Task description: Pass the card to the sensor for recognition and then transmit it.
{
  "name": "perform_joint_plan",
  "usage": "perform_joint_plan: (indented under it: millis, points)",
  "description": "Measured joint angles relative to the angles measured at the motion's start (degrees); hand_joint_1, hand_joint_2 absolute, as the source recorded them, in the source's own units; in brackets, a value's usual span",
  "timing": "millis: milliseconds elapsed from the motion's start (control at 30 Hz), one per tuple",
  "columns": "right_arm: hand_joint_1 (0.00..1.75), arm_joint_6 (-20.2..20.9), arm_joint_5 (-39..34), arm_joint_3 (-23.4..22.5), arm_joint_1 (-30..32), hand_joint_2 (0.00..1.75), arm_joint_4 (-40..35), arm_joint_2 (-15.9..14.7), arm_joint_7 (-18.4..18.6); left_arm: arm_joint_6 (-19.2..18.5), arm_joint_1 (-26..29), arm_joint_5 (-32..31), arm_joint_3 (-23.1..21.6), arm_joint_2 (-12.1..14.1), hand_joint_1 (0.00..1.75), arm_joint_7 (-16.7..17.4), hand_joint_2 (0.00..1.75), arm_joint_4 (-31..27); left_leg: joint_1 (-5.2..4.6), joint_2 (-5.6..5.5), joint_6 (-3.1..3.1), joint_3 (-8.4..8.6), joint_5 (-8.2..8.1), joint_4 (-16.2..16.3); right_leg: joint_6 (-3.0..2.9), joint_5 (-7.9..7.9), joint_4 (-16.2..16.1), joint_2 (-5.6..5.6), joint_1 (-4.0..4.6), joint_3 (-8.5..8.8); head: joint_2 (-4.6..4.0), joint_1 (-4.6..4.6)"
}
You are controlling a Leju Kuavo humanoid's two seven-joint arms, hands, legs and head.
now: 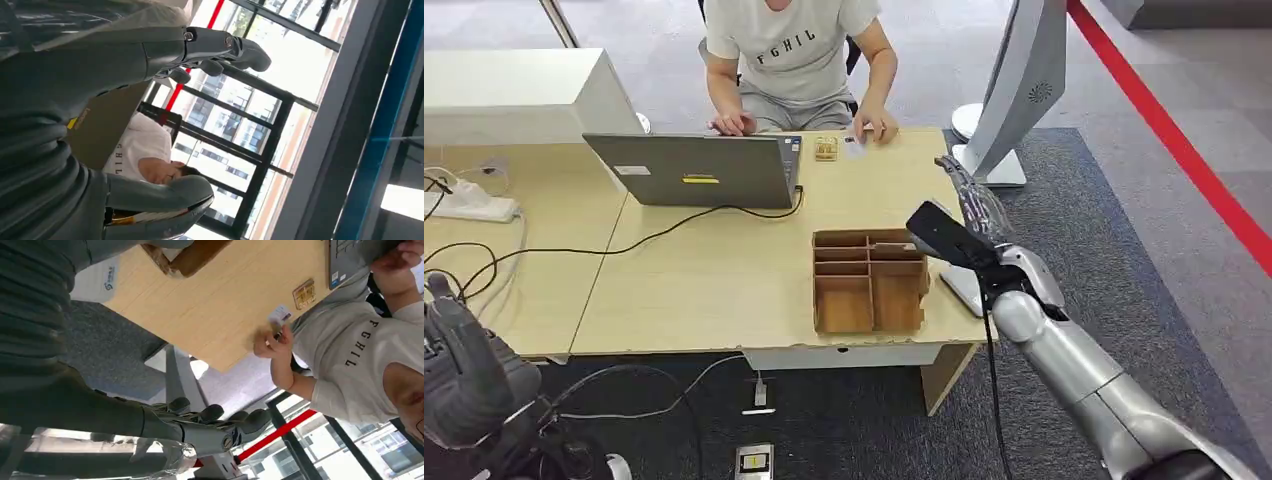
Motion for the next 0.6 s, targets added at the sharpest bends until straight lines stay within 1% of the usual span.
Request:
perform_joint_plan:
  millis: [200,300,433,600]
  points:
    - [0.00,0.55,-0.96,0.00,3.10,1.75,-5.69,-2.43,0.90,0.57,0.32,0.04,-0.11,0.63,0.00,0.00,1.75,-0.35,-0.01,0.00,0.00,0.00,0.00,0.00,0.00,0.01,0.00,0.00,-0.01,0.01,0.00,0.00]
    - [0.00,1.90,-1.55,0.00,3.95,1.75,-8.35,-3.47,1.60,1.07,0.49,0.04,-0.24,0.98,0.00,0.00,1.75,-0.52,-0.01,0.00,0.00,-0.01,0.00,0.00,0.00,0.01,0.00,0.00,-0.01,0.01,0.00,0.00]
    - [0.00,3.02,-2.21,0.04,5.21,1.75,-11.75,-4.06,2.08,1.70,0.61,0.26,-0.37,1.44,0.00,0.00,1.75,-0.79,0.00,0.00,0.00,-0.01,0.00,0.00,0.00,0.00,0.00,0.00,0.00,0.00,0.00,0.00]
    - [0.00,2.84,-1.18,0.66,7.15,1.75,-16.09,-4.06,3.15,2.78,0.62,0.44,-0.59,1.79,0.00,0.00,1.75,-0.98,0.00,0.00,0.00,-0.01,0.00,-0.01,0.00,0.00,0.01,0.00,0.00,0.00,0.00,0.00]
